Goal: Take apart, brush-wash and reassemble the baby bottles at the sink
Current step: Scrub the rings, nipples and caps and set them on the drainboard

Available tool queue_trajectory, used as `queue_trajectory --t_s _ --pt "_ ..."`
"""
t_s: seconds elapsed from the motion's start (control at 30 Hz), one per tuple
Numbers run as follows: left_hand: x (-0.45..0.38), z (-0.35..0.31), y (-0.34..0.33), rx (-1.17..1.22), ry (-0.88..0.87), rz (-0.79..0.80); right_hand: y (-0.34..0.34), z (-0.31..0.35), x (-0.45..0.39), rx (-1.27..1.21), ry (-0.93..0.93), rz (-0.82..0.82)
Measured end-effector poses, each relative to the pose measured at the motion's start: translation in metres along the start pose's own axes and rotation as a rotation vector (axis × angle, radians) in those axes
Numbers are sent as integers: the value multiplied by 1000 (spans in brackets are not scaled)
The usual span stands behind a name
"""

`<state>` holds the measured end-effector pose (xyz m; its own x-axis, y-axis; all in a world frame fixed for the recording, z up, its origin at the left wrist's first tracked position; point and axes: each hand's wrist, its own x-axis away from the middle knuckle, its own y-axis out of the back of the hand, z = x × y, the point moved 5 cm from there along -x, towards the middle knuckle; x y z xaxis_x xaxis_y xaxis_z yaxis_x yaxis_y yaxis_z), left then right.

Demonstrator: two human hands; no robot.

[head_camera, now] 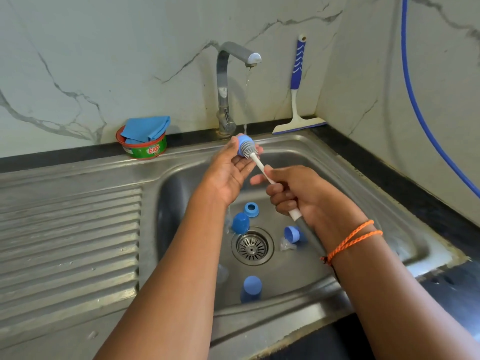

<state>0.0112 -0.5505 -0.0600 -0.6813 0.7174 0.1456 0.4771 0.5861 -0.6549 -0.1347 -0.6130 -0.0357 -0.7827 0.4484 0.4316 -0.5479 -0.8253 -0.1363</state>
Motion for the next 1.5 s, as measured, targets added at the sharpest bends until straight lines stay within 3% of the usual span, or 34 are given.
queue_trajectory --t_s 0.07,0.17,0.23,0.3,0.37,0.47,0.77,0.9,1.03,1.27,1.5 --pt "-1 0 -3 -11 -43 -13 -3 -4 0 -115 -79 115" --pt "-4 -2 -2 -7 -98 -87 -6 -4 0 -76 -53 118" --pt "-6 -4 4 -61 -139 -191 1 -1 -3 220 88 -44" --pt "-7 -8 13 -216 -207 -320 7 6 -2 680 284 -307" --pt "-6 -15 17 -359 -319 -395 6 10 3 942 419 -486" --pt "0 -26 19 -413 -391 -425 -3 13 11 1088 457 -592" --pt "30 -72 52 -192 -352 -436 -57 10 41 1220 619 -748" --pt "56 -109 77 -331 -413 -409 -91 8 46 1197 679 -681" --pt "84 -145 110 -413 -485 -396 -135 5 43 1148 691 -498" --pt "143 -201 204 -704 -589 -644 -236 -5 30 1002 634 -245" --pt "191 -227 274 -957 -502 -846 -312 -27 9 926 596 -136"
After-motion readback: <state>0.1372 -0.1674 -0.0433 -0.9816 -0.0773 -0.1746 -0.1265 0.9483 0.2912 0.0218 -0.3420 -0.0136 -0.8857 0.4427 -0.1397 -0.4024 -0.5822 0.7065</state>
